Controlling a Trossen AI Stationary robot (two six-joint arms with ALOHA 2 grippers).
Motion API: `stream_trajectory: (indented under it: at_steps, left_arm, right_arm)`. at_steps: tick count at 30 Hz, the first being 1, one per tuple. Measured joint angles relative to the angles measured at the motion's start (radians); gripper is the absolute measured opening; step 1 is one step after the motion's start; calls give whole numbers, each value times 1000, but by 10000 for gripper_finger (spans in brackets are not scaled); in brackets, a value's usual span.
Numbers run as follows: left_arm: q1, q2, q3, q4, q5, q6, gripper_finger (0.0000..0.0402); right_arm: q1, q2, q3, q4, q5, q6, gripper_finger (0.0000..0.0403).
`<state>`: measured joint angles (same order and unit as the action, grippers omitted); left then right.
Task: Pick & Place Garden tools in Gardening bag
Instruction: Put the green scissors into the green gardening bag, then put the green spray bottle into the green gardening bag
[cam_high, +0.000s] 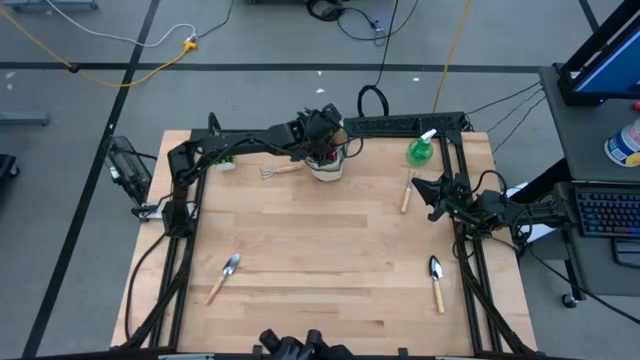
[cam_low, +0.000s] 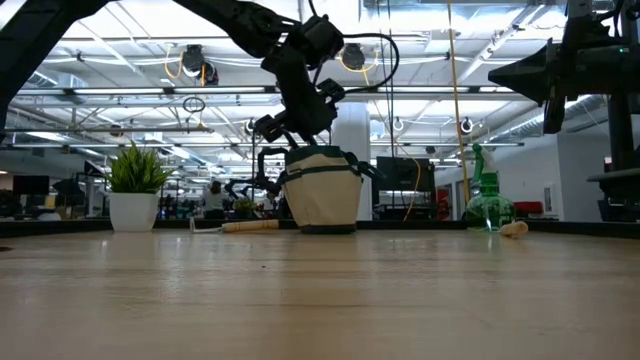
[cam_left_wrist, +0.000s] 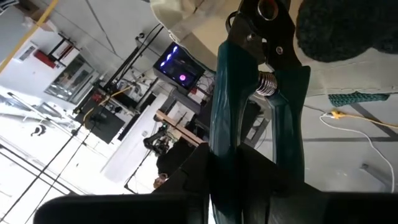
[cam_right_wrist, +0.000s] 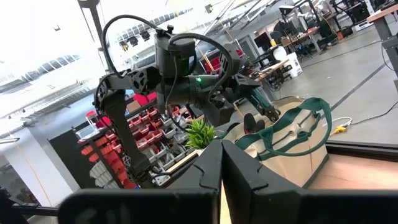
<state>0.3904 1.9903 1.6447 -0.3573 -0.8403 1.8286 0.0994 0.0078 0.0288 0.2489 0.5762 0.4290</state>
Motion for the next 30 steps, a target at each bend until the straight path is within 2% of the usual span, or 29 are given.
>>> stream_trajectory:
  at_steps: [4, 11, 22, 30]
  left_arm:
    - [0, 0, 0, -8, 22, 1, 53]
    - [1, 0, 0, -6, 66, -2, 88]
    - [1, 0, 0, 27, 64, -55, 96]
    - [1, -7, 0, 188, -34, -53, 97]
  right_arm:
    - [0, 0, 0, 0, 0, 0, 0]
    - [0, 0, 0, 0, 0, 0, 0]
    - [0, 0, 0, 0, 0, 0, 0]
    - [0, 0, 0, 0, 0, 0, 0]
